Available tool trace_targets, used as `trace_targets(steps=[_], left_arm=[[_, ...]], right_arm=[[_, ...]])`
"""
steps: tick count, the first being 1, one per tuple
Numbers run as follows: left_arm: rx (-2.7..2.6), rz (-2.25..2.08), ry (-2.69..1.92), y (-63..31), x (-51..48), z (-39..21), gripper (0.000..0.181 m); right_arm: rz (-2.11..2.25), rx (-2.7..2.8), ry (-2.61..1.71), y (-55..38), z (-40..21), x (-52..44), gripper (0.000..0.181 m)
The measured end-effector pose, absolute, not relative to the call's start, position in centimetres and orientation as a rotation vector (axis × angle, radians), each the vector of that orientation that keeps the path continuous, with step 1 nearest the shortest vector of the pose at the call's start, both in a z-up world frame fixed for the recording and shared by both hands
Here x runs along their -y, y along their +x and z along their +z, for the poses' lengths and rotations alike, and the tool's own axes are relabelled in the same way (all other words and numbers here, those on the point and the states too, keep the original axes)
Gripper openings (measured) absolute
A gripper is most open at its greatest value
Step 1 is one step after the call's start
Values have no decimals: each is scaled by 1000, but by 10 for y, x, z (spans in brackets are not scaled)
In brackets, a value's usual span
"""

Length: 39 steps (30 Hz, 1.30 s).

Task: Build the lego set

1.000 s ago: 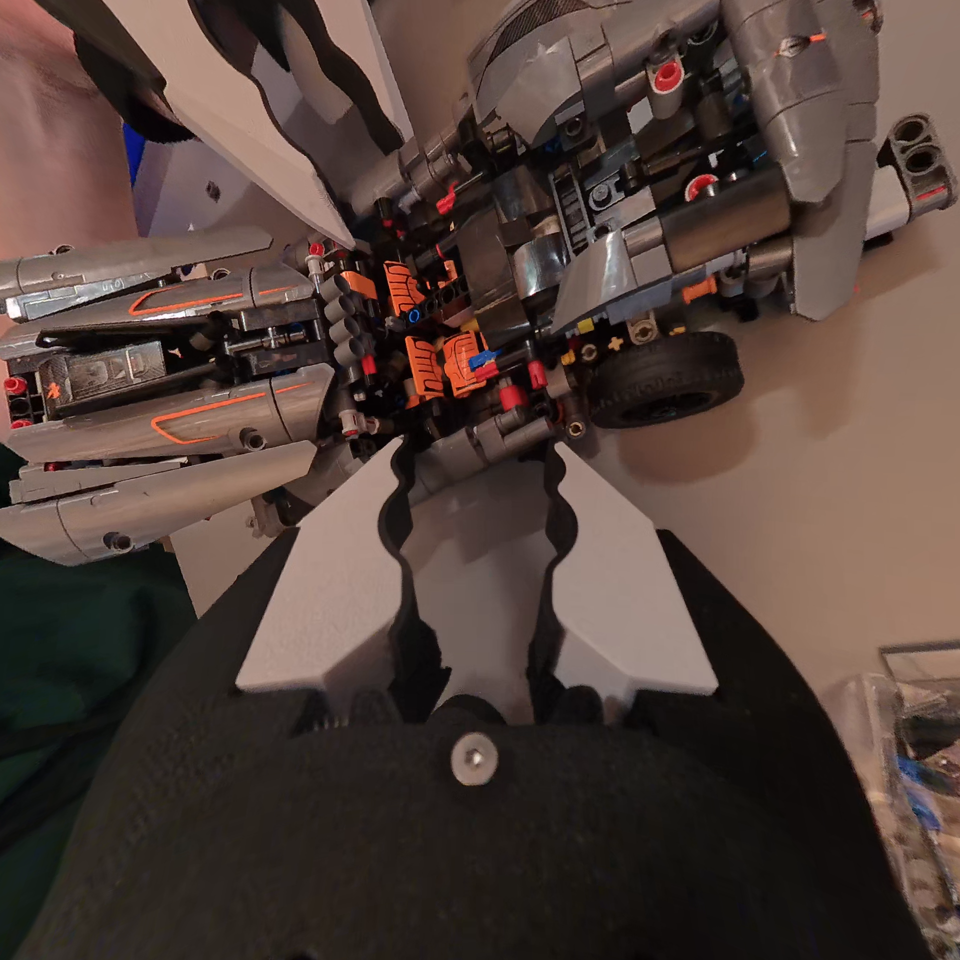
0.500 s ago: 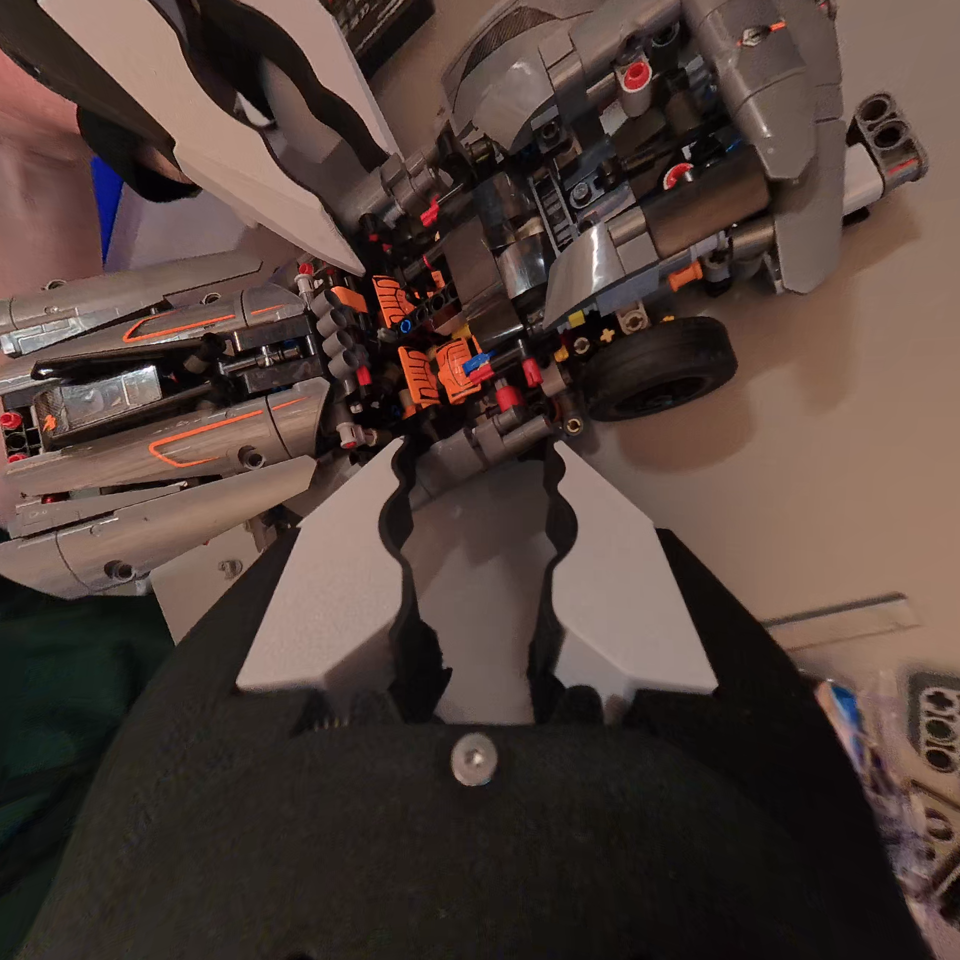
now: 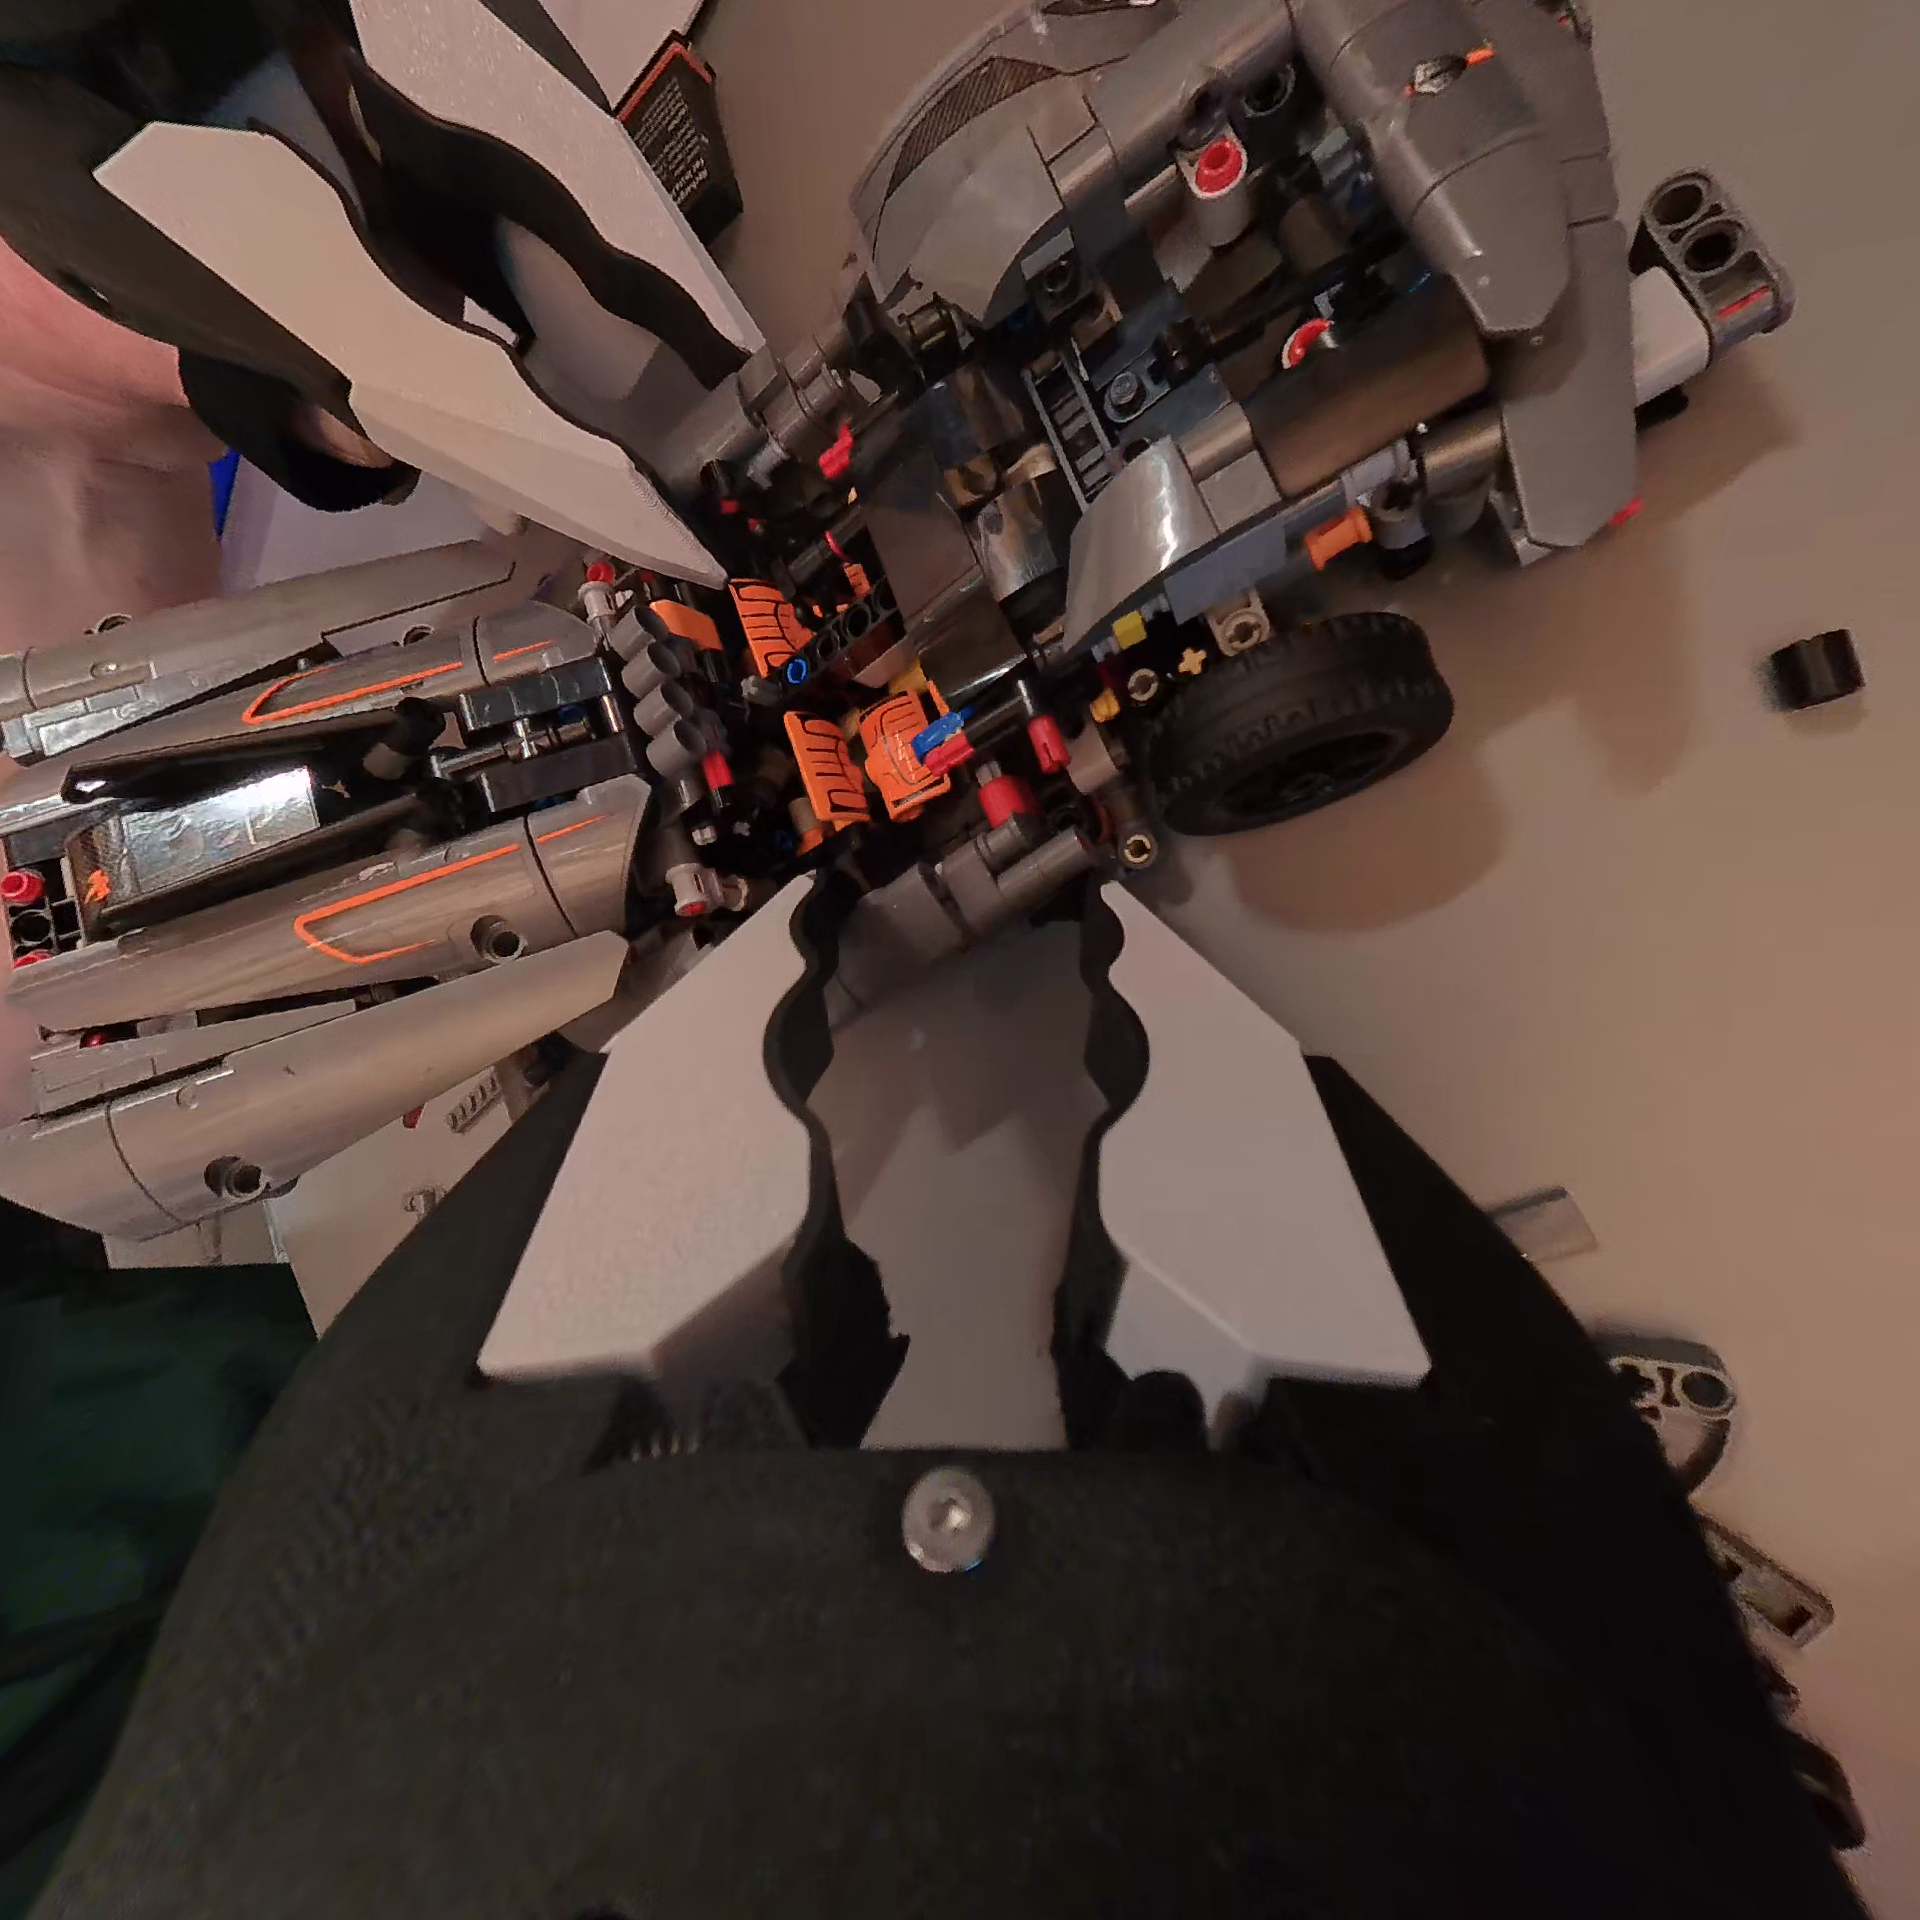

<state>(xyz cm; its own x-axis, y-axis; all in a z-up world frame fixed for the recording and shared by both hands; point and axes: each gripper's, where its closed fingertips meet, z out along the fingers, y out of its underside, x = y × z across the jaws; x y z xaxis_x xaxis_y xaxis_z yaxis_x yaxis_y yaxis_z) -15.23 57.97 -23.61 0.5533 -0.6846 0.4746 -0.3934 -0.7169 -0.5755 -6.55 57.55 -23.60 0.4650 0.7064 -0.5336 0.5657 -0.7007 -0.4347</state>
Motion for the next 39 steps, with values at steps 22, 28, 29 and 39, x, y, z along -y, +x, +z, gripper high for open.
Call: trace_targets(steps=[22, 28, 29, 39], left_arm=[[-861, -1038, -2377, -160, -525, -236, 34], [-886, -1040, -2380, -163, -501, -236, 34], [-887, -1046, -2381, -164, -497, -236, 34], [-934, -1027, -2416, -170, -474, -234, 35]], right_arm=[[1016, 1191, -2534, -74, -237, -518, 46], [997, 1228, -2520, -77, -237, -493, 46], [997, 1233, -2517, -78, -237, -490, 46], [1043, 1259, -2461, -81, -235, -466, 48]])
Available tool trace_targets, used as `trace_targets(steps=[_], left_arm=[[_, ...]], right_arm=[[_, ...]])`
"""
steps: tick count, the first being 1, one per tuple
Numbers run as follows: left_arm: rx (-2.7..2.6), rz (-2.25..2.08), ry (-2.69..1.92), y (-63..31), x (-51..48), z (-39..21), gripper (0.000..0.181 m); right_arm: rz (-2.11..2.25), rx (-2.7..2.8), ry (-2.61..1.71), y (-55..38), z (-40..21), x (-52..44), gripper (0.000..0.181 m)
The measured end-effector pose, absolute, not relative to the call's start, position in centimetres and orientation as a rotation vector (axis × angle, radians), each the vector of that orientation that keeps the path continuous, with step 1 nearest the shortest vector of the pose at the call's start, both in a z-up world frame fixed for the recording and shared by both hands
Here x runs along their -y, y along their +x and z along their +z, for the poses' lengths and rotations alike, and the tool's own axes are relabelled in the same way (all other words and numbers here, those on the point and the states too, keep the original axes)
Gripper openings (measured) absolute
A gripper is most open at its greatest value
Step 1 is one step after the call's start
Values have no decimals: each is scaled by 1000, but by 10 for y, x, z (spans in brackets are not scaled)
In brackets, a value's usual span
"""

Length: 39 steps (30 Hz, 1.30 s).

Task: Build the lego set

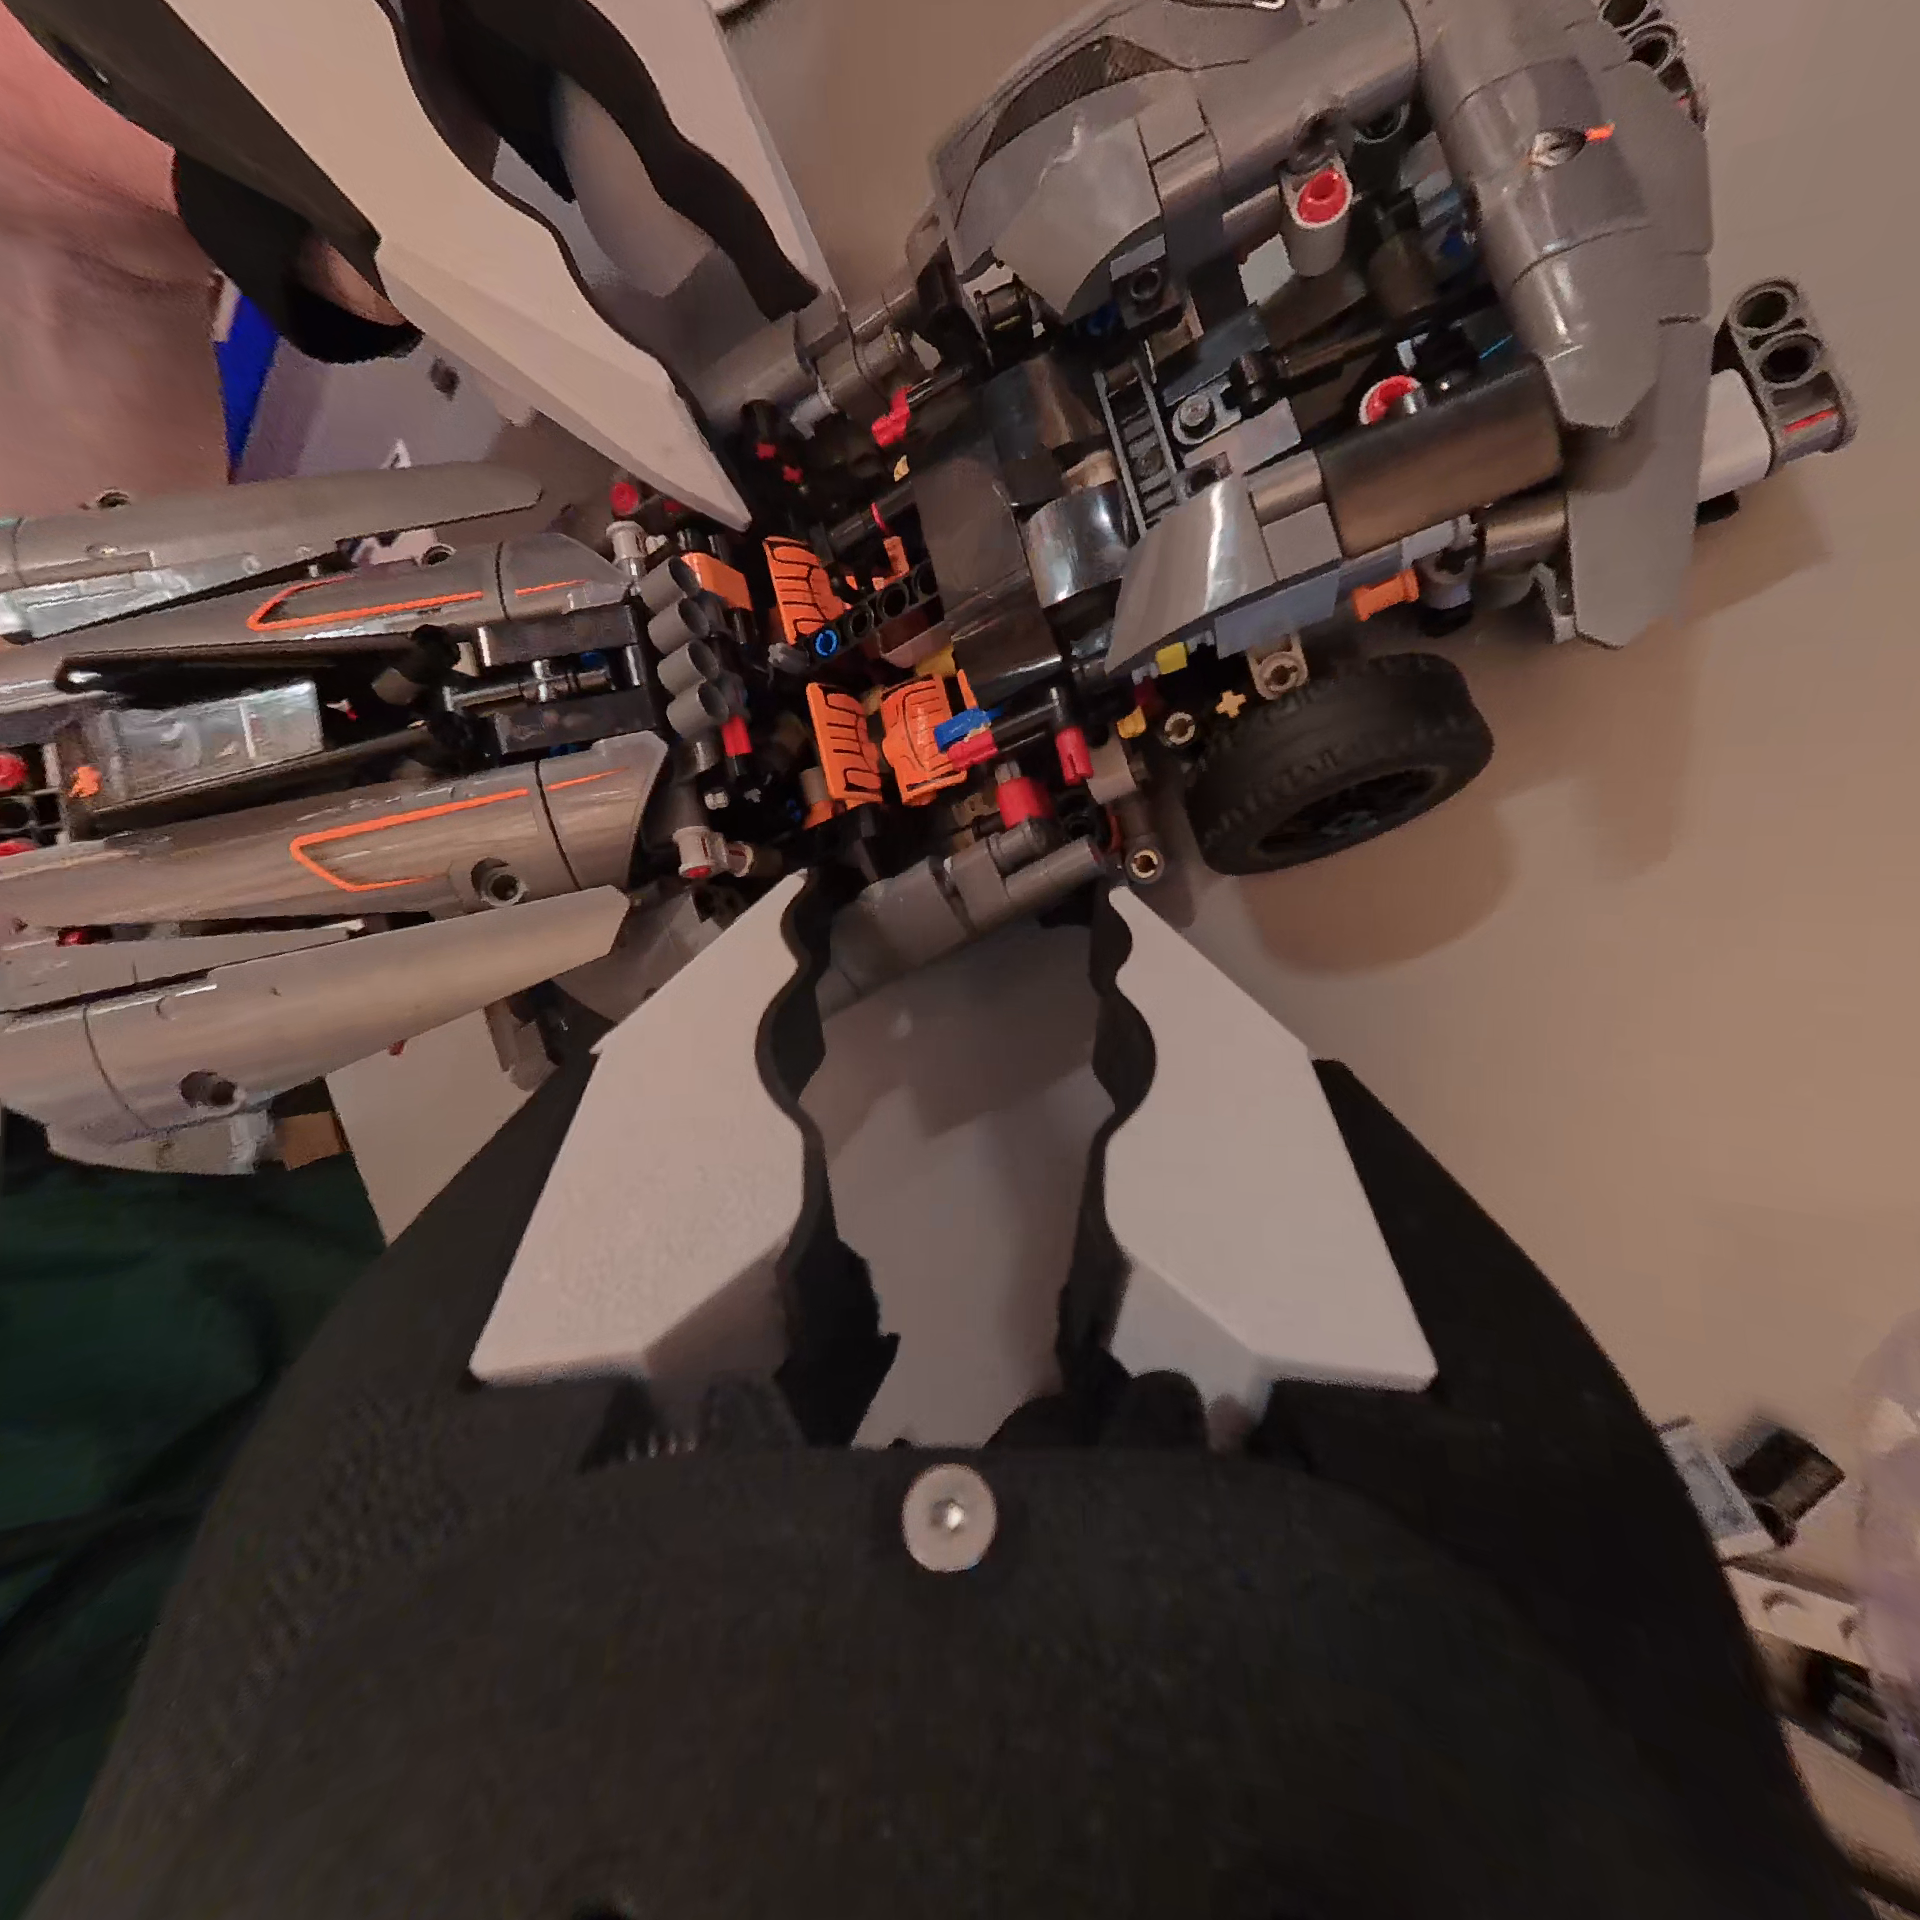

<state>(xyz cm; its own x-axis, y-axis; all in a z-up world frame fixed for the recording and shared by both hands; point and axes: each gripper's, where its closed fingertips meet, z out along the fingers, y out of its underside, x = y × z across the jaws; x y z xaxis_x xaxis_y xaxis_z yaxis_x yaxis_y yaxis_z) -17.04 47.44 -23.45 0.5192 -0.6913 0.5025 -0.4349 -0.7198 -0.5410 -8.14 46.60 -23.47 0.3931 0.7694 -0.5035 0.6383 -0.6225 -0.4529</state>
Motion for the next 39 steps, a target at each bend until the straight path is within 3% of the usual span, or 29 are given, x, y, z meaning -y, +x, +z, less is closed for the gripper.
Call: trace_targets(steps=[12, 17, 30, 39], left_arm=[[-819, -746, -2375, -203, -459, -211, 45], [-762, -721, -2333, -222, -429, -199, 42], [-898, -635, -2316, -231, -376, -231, 39], [-1049, -583, -2210, -209, -385, -247, 34]], right_arm=[[1327, 1240, -2410, -73, -220, -460, 51], [1266, 1333, -2411, -67, -218, -450, 51], [922, 1603, -2194, -65, -228, -379, 30], [816, 1598, -2146, -85, -254, -376, 49]])
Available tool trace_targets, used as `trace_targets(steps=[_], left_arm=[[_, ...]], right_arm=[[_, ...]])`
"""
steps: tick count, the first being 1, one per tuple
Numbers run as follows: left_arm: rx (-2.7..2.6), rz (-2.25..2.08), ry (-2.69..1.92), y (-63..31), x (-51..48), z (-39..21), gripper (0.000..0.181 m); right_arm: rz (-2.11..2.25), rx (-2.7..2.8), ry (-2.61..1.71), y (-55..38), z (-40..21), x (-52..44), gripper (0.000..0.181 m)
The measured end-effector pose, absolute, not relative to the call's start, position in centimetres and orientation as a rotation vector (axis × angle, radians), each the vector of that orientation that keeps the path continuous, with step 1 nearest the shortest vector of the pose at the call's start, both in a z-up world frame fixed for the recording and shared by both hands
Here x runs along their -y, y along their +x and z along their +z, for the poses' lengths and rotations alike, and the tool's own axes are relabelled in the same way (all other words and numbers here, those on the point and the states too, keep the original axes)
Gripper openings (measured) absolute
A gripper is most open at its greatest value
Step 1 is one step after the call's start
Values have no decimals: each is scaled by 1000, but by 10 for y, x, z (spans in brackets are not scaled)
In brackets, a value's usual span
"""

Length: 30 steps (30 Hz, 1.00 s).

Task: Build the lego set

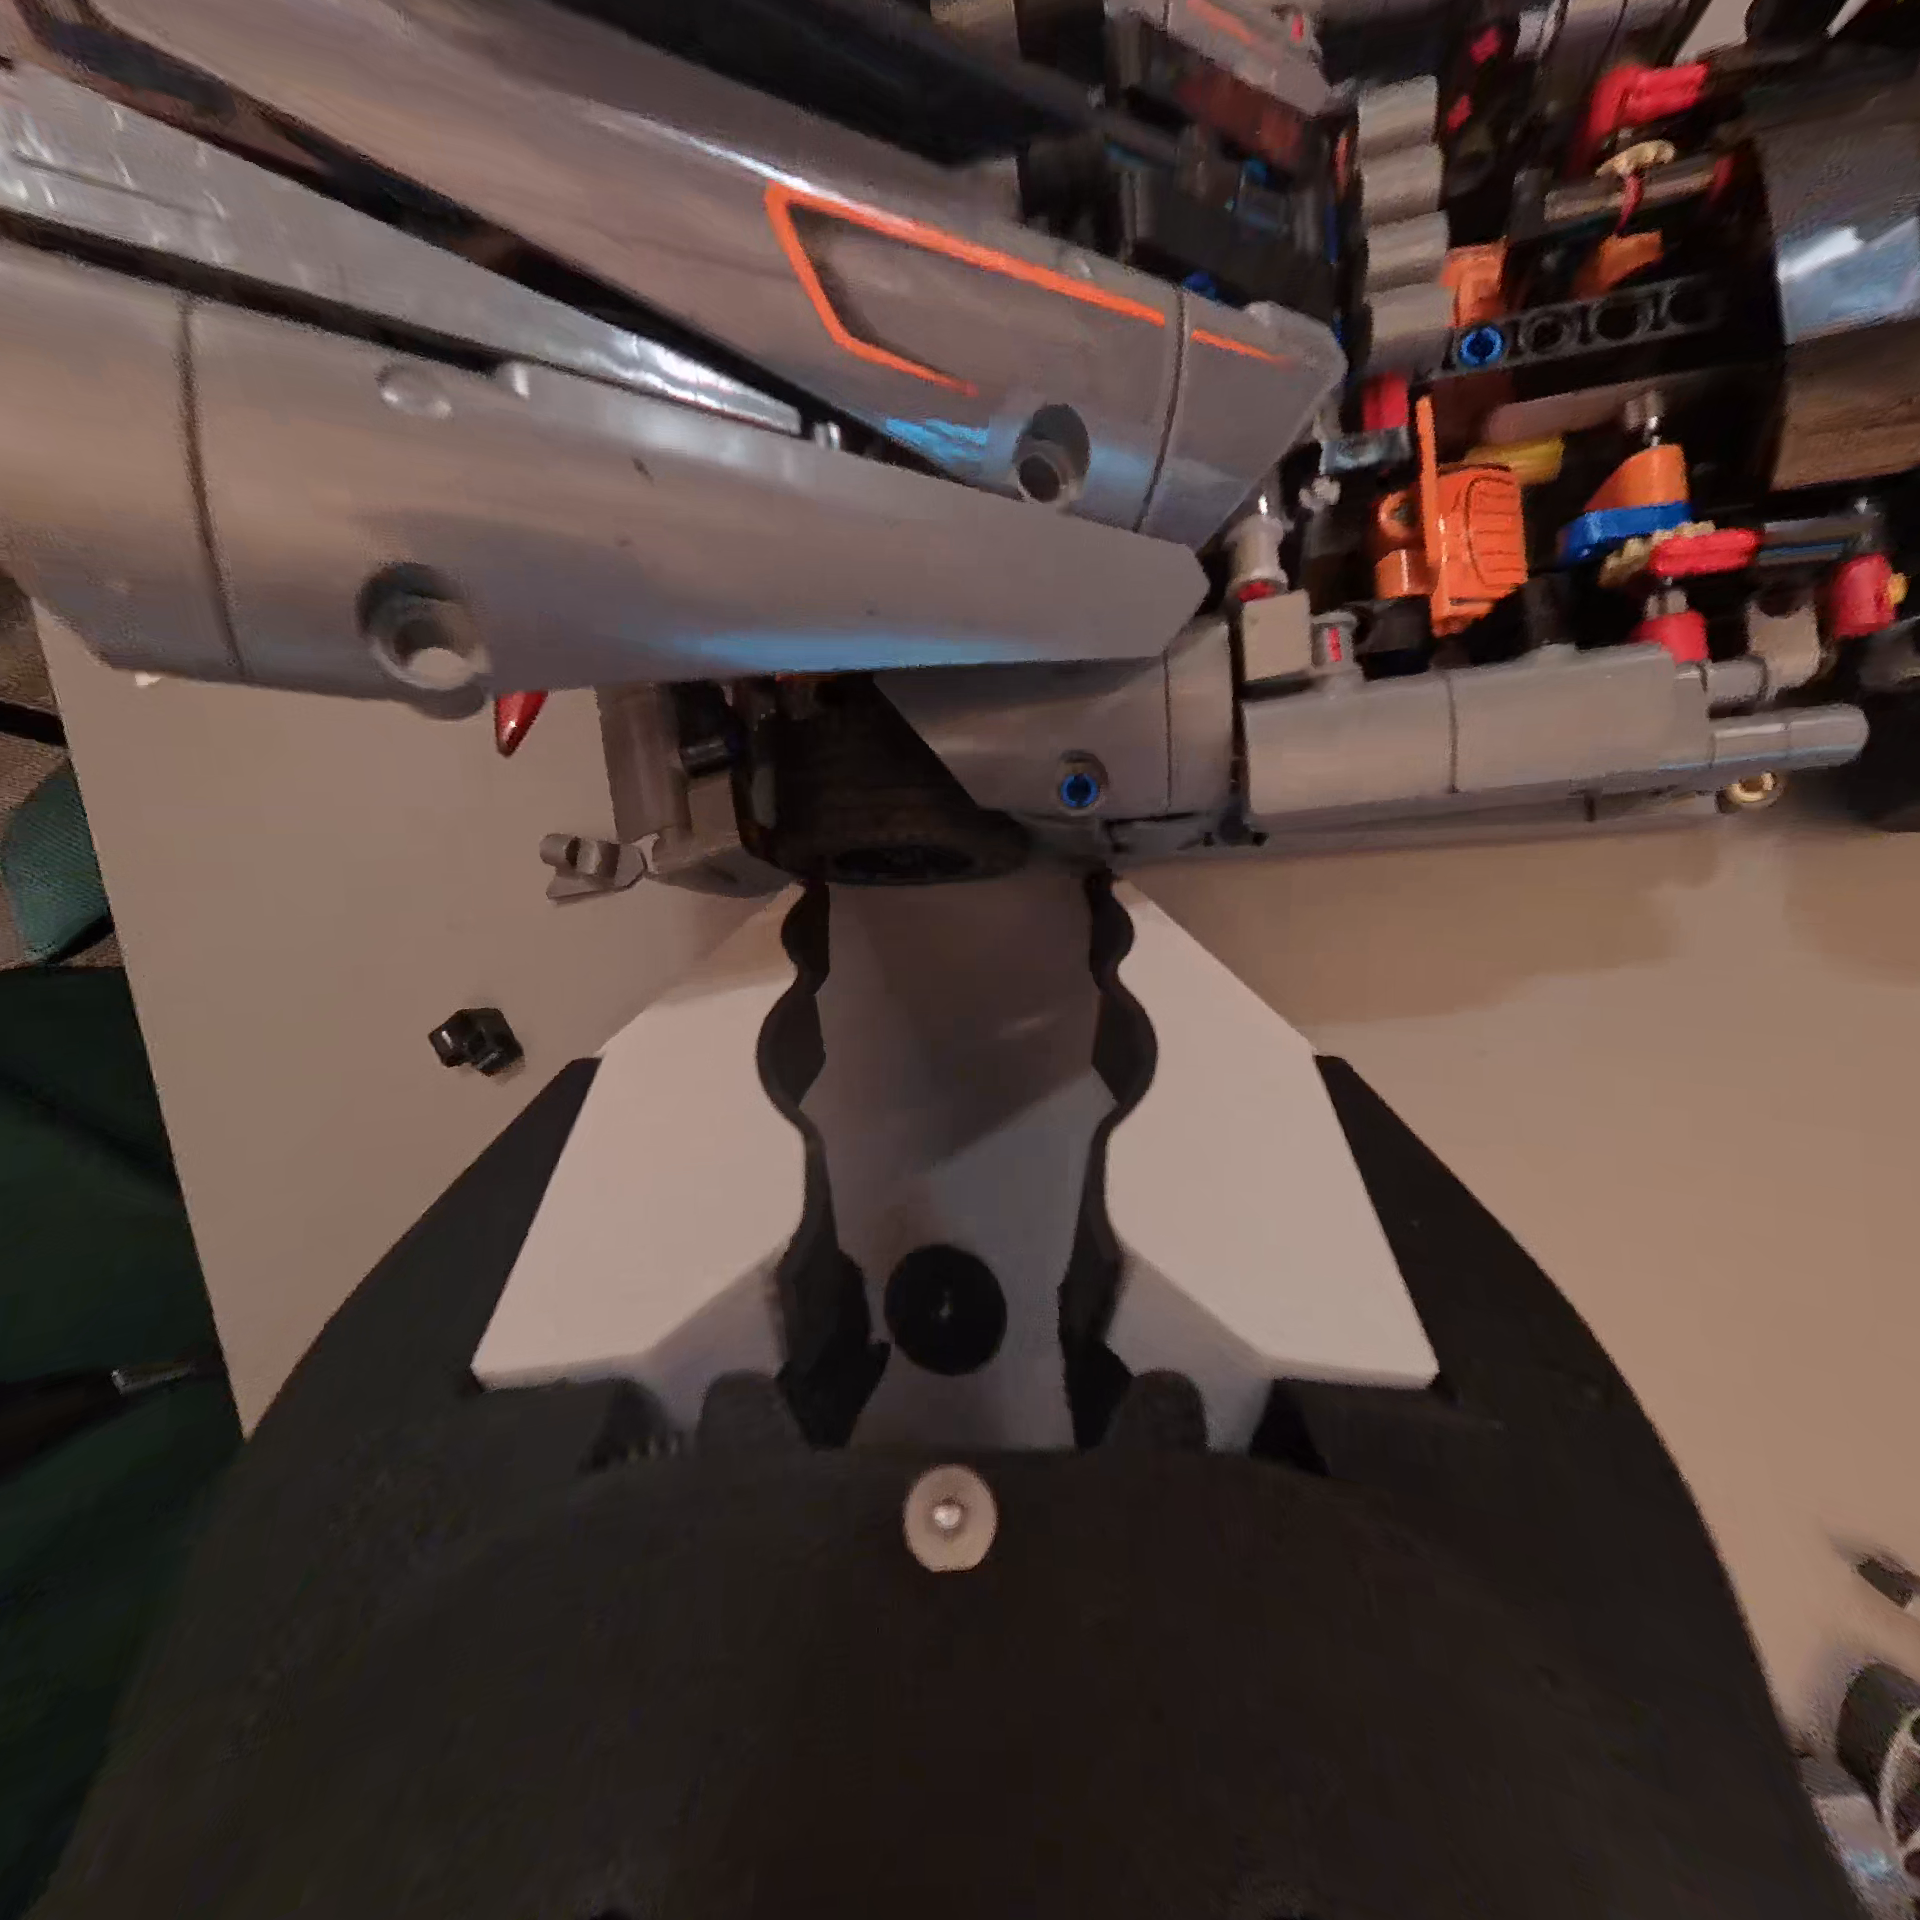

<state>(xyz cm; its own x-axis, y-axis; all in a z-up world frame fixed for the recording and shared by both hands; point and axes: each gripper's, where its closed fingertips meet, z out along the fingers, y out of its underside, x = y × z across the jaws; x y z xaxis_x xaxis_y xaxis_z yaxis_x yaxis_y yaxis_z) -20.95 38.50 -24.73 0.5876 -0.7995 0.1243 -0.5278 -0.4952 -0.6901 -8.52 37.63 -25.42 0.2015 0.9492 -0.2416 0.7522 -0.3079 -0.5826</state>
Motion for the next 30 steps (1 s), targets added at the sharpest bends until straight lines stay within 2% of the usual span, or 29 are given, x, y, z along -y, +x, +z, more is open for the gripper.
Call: trace_targets(steps=[5, 8, 12, 23, 30], left_arm=[[-1078, -614, -2169, -206, -386, -247, 31], [-1086, -657, -2151, -201, -383, -246, 21], [-1088, -687, -2121, -198, -380, -244, 12], [-1057, -741, -2094, -193, -381, -241, 10], [-1018, -802, -2017, -186, -381, -219, 8]], right_arm=[[750, 1626, -2099, -89, -255, -377, 46], [771, 1645, -2068, -90, -254, -373, 36], [767, 1645, -2052, -90, -254, -374, 36], [781, 1618, -1982, -89, -243, -377, 35], [892, 1566, -1926, -85, -225, -375, 35]])
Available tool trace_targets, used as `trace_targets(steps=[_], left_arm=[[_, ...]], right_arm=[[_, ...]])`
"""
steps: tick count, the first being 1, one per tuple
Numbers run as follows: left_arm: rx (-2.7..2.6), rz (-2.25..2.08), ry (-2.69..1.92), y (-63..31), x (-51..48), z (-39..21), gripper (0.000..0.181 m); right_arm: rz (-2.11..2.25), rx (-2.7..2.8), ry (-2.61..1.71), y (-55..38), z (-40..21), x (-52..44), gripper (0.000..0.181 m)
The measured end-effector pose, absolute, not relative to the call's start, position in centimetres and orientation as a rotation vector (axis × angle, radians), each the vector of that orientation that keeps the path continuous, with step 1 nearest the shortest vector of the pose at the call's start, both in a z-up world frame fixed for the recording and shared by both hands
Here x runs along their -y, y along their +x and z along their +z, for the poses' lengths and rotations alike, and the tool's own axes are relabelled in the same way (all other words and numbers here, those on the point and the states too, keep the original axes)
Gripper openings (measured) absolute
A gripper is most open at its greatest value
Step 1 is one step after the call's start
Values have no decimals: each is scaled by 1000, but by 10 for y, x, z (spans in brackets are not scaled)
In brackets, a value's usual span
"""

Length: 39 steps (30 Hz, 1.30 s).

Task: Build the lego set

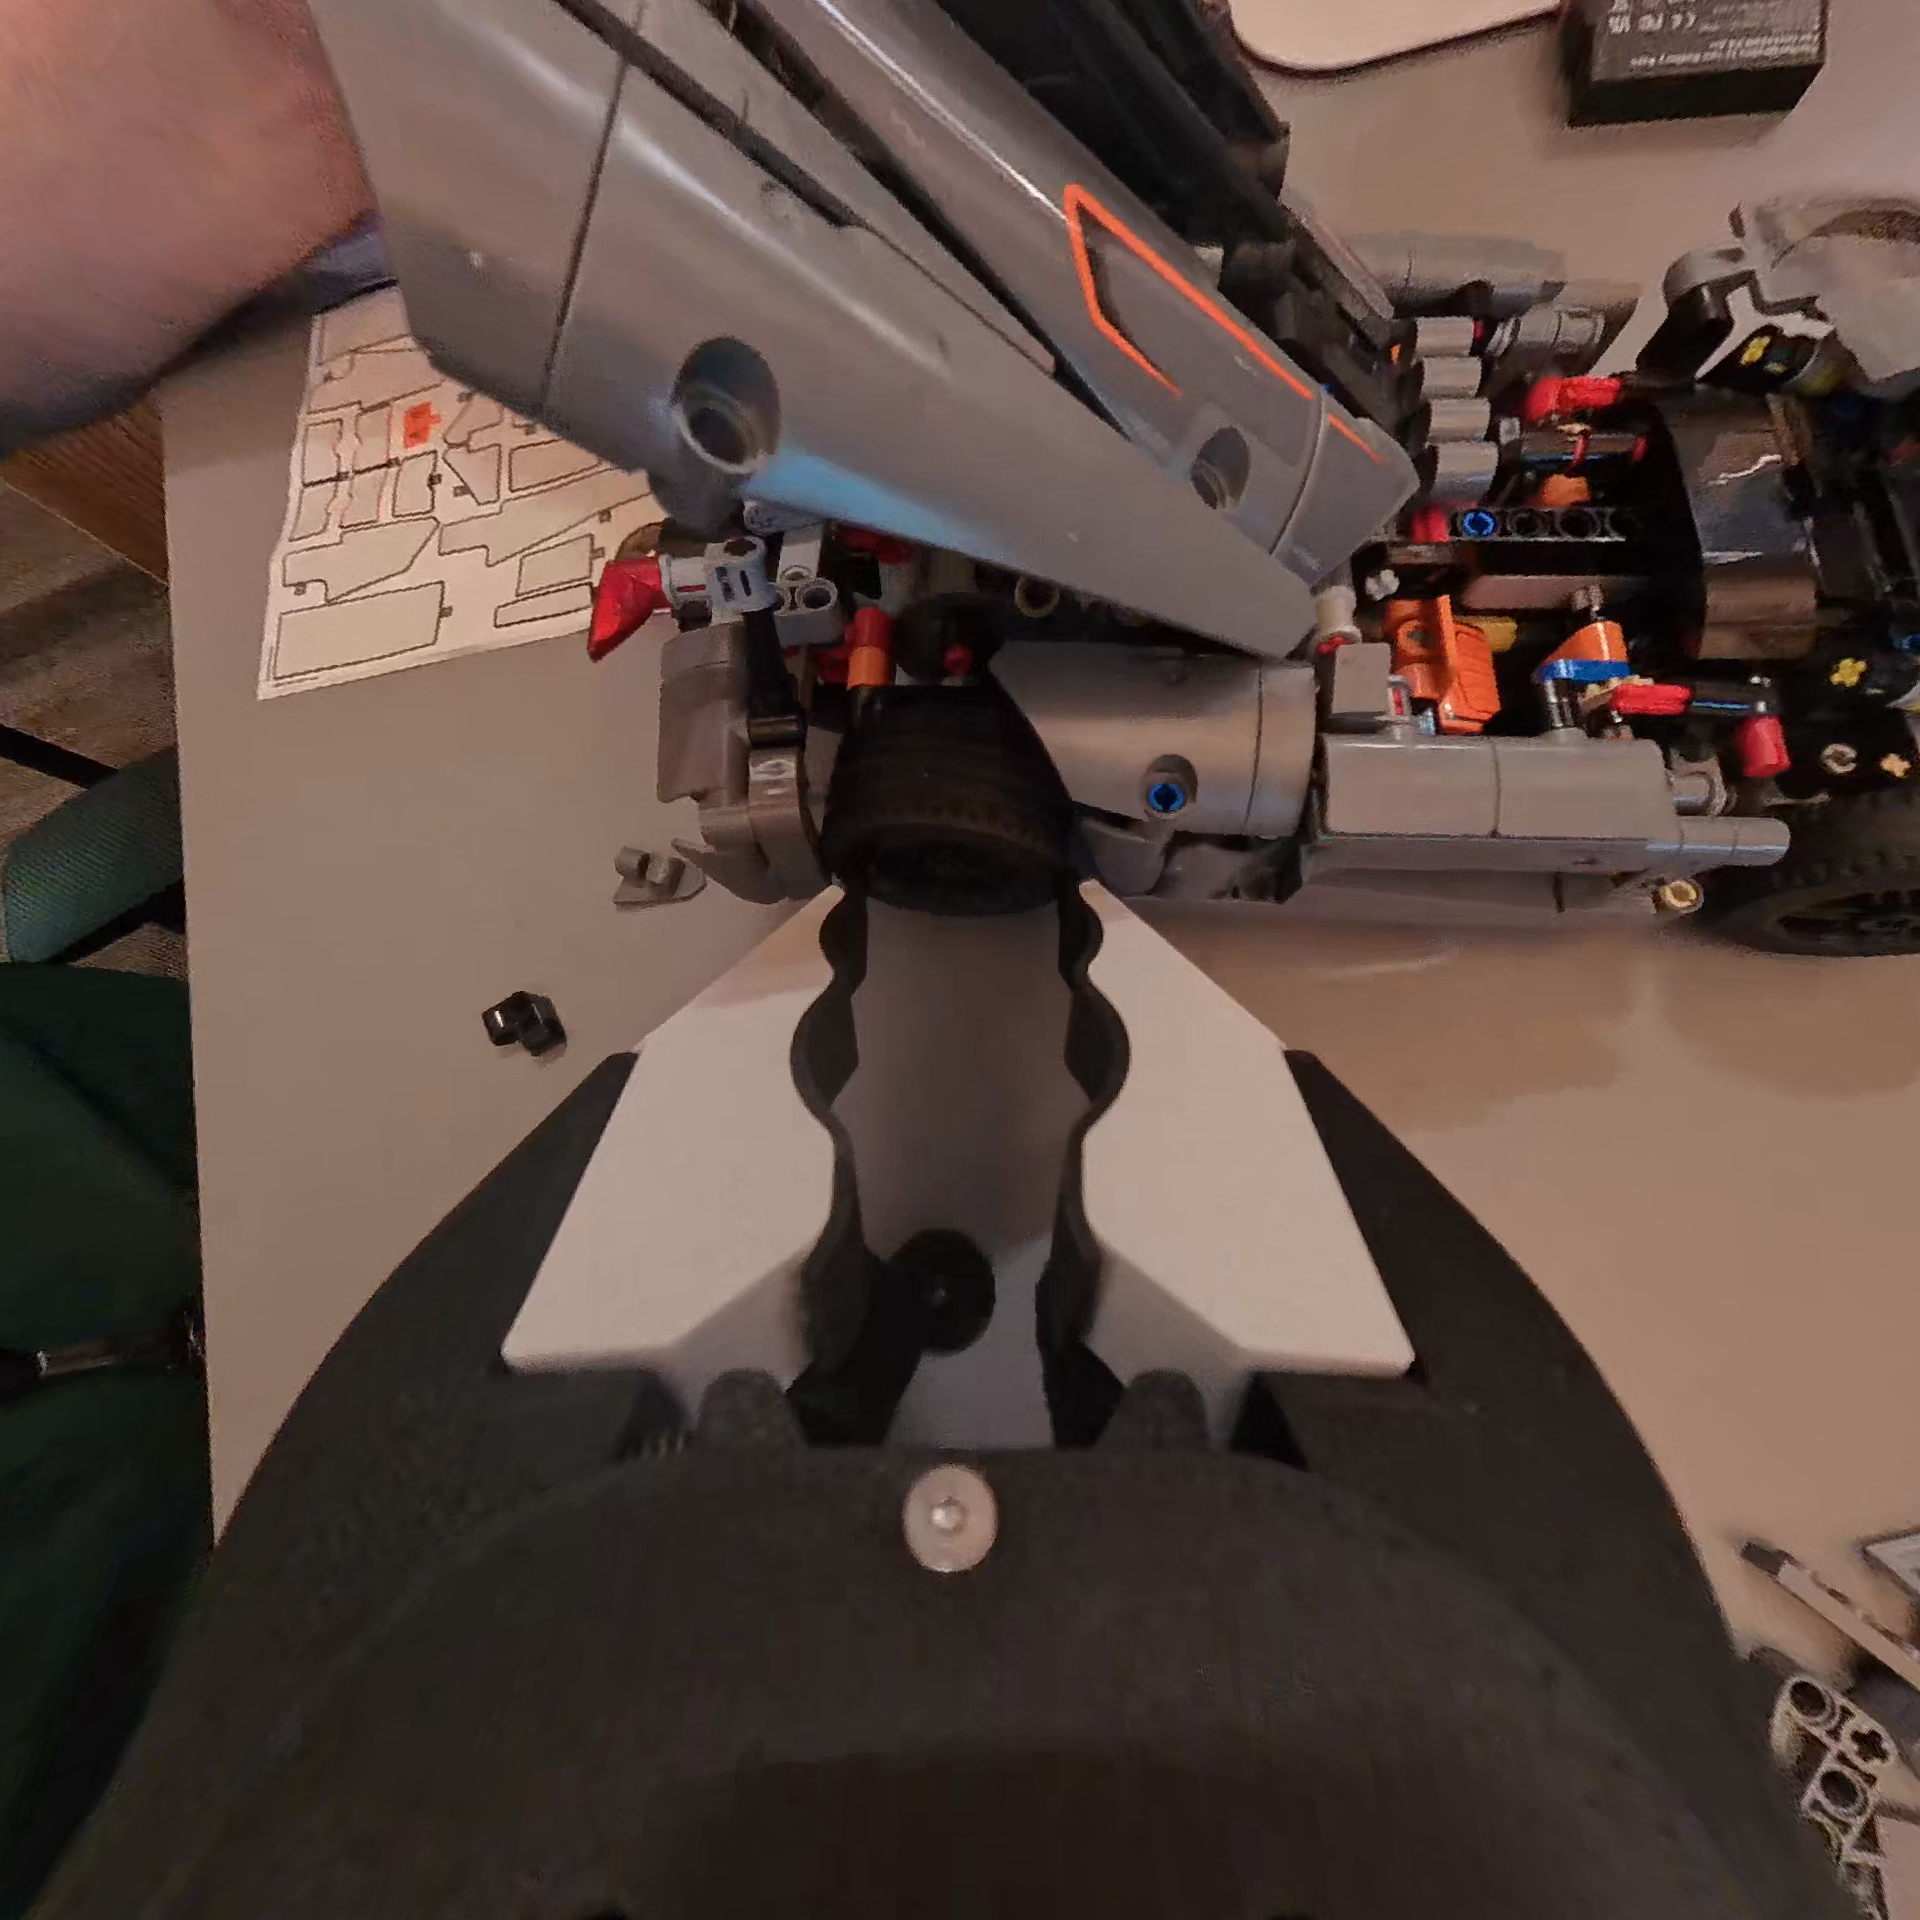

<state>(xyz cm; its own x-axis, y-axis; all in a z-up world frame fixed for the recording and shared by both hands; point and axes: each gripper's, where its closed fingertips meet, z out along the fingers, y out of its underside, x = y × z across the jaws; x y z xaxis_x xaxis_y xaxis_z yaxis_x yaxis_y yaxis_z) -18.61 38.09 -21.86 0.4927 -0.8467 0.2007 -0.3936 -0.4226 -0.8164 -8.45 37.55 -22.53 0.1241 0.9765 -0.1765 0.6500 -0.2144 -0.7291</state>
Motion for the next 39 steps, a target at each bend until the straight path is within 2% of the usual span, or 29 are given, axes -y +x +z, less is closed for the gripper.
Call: trace_targets(steps=[20, 27, 39], left_arm=[[-1002, -804, -1764, -149, -365, -132, 8], [-1009, -780, -1693, -128, -374, -101, 9], [-1004, -729, -1652, -109, -411, -71, 9]], right_arm=[[1119, 1352, -1617, -51, -132, -362, 35], [1064, 1298, -1579, -33, -97, -376, 43], [1066, 1238, -1567, -16, -75, -414, 45]])
